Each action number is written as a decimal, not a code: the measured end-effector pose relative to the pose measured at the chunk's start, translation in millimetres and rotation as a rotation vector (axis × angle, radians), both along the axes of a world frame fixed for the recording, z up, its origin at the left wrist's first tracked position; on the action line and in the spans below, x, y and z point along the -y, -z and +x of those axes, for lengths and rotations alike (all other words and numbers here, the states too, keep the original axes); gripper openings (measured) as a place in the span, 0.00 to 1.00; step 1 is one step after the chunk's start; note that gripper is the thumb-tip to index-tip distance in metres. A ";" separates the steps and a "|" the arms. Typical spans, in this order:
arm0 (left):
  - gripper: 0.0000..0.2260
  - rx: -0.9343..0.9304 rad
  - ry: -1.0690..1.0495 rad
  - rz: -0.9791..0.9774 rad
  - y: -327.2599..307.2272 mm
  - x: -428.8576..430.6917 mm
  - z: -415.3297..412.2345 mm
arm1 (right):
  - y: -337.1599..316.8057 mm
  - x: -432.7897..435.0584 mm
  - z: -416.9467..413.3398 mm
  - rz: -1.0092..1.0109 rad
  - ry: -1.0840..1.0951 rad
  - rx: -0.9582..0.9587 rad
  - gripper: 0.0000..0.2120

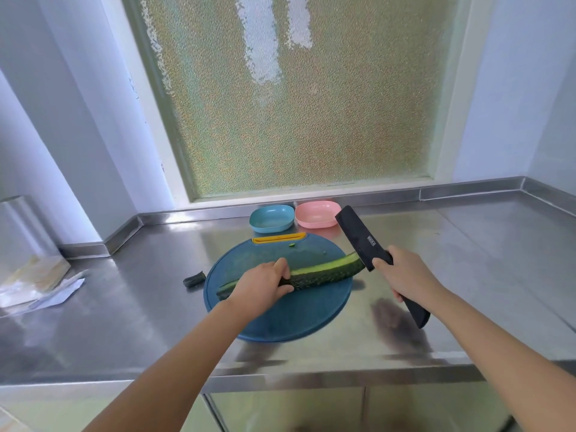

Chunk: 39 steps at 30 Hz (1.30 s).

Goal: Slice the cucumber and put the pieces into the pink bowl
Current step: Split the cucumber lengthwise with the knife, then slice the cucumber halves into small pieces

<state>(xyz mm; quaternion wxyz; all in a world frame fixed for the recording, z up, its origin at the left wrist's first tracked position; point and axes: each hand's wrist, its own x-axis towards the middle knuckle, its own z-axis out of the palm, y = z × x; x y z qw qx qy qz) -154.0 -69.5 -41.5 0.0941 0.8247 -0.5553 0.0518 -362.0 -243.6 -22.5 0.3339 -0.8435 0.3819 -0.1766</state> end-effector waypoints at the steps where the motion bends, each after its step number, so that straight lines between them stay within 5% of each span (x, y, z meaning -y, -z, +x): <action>1: 0.13 -0.015 -0.012 0.013 -0.8 1.2 0.5 | 1.1 0.1 -0.1 0.003 0.001 -0.002 0.06; 5: 0.24 -0.022 -0.035 0.099 -1.6 4.7 4.5 | 4.2 1.9 -1.9 0.008 0.003 -0.007 0.06; 11: 0.16 0.060 -0.068 0.088 -0.8 11.1 14.9 | 9.6 5.5 0.2 0.019 0.010 0.031 0.06; 26: 0.16 0.068 -0.159 0.145 -16.4 20.7 80.9 | 27.8 18.5 17.4 0.233 0.000 0.136 0.06; 34: 0.15 0.048 0.116 0.217 -13.9 7.8 26.4 | 31.8 17.3 13.7 0.364 0.037 0.241 0.11; 39: 0.18 0.050 0.091 0.270 -5.4 -9.9 31.4 | 32.8 17.2 10.6 0.386 0.035 0.249 0.10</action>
